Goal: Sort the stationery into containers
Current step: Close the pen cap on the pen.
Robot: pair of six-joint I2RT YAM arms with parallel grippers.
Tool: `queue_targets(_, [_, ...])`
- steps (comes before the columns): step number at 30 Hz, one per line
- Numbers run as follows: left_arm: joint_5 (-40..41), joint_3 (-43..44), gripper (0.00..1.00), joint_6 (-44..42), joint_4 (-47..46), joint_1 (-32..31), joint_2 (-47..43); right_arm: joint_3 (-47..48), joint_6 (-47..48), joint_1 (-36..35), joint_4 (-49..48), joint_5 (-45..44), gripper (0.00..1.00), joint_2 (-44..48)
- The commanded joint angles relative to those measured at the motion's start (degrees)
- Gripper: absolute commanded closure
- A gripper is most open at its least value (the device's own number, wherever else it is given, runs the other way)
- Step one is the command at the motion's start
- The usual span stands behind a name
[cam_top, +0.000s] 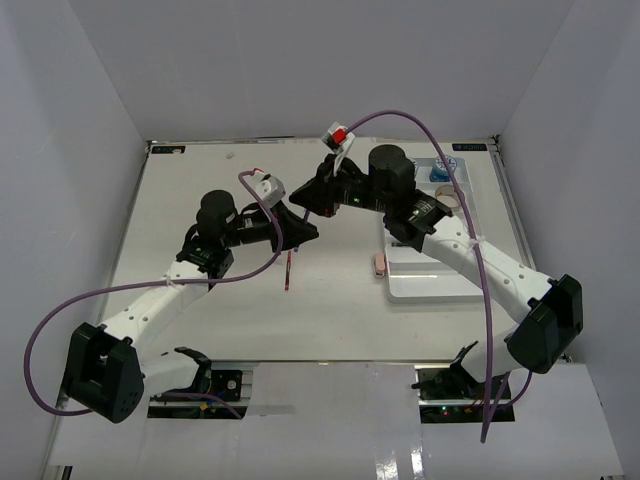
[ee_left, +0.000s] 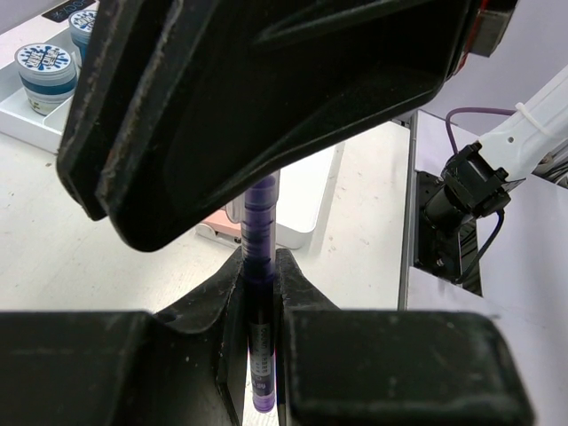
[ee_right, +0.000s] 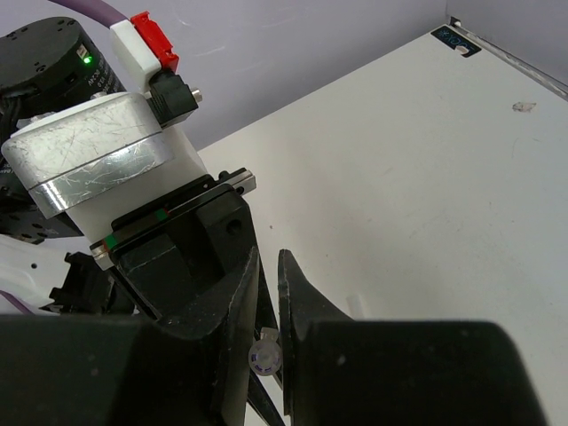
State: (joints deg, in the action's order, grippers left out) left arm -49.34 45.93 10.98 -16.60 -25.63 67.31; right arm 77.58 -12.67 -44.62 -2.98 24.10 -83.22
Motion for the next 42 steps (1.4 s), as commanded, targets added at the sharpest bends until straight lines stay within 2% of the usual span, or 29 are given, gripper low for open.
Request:
queue_targets(1, [0.56, 6.89, 1.00, -0.17, -9.50, -0.04, -1.92, -1.47, 2.65, -0.91, 13.53, 2.53, 0.92, -3.79])
queue_targets(20, [4.34, 10.58, 1.00, -1.14, -11.35, -0.04, -2.36, -3.40, 3.26, -0.99, 19.76, 4.64, 0.92, -5.72])
queue_targets(36, [9.00, 12.07, 1.00, 0.00, -16.62, -0.04, -3.59, -6.30, 3.70, -1.08, 20.47, 7.19, 0.92, -5.81])
queue_targets(42, [7.51, 13.22, 1.00, 1.32, -18.21, -0.04, -2.80, -7.27, 4.49, -0.99, 21.44, 7.89, 0.92, -6.78])
